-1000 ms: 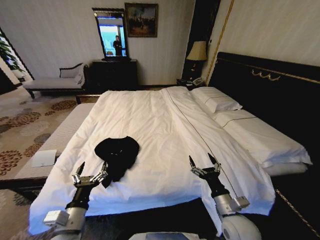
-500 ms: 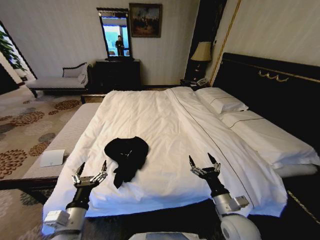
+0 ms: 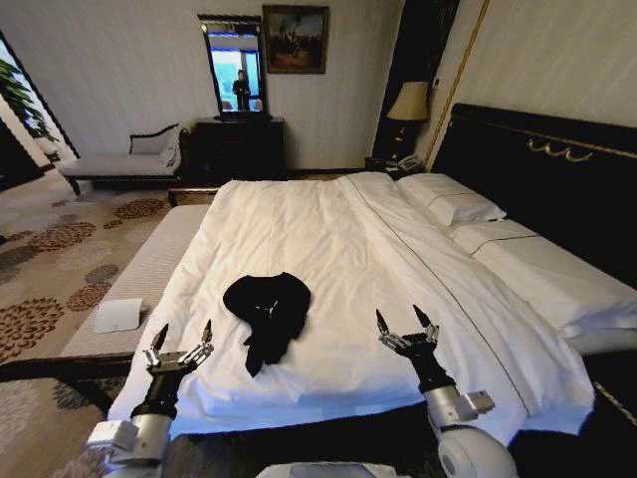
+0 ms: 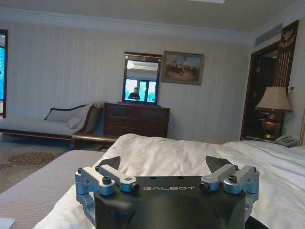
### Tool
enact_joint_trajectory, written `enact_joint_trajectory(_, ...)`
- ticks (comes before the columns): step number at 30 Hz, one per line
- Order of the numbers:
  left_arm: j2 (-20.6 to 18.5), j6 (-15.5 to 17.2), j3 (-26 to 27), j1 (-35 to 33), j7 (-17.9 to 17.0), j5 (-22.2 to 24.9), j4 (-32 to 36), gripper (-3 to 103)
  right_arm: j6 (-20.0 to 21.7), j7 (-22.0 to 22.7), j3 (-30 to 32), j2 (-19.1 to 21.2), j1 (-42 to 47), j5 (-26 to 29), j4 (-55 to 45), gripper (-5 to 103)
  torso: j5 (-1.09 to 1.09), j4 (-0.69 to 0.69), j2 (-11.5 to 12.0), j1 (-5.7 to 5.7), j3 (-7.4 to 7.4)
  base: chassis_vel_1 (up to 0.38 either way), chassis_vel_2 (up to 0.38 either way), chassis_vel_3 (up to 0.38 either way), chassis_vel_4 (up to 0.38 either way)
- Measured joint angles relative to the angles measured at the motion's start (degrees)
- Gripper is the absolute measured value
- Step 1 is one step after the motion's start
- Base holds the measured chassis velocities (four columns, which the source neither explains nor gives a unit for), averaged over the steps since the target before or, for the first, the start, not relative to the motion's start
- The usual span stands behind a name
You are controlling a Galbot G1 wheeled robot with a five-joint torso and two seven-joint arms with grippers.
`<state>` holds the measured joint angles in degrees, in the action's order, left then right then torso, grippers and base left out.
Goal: Fold the clothes on the bed.
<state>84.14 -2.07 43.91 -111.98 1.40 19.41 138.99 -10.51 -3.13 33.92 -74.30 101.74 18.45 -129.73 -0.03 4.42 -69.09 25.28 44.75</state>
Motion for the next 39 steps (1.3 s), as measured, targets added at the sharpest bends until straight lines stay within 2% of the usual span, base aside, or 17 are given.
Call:
enact_joint_trajectory(8, 0.2, -0.2, 0.0, -0.1, 0.0, -0.2, 0.0, 100, -1.6, -0.6, 0.2, 0.0, -0.3, 1.6, 0.1, 100, 0.05, 0.00, 0.0, 0.00, 0.01, 0.000, 0.000, 0.000, 0.000)
enact_joint_trajectory(25, 0.3, -0.6, 0.0, -0.2, 0.0, -0.2, 0.0, 100, -1.2, -1.2, 0.6, -0.3, 0.5, -0.8, 0.0, 100, 0.03, 0.00, 0.0, -0.01, 0.00, -0.009, 0.008, 0.007, -0.009)
enact_joint_trajectory(39, 0.1, -0.7, 0.1, 0.2, -0.1, 0.1, -0.5, 100, -2.8, -1.6, -0.3, -0.8, 0.3, -0.8, 0.6, 100, 0.02, -0.01, 0.0, 0.06, 0.02, -0.064, 0.120, 0.056, -0.110)
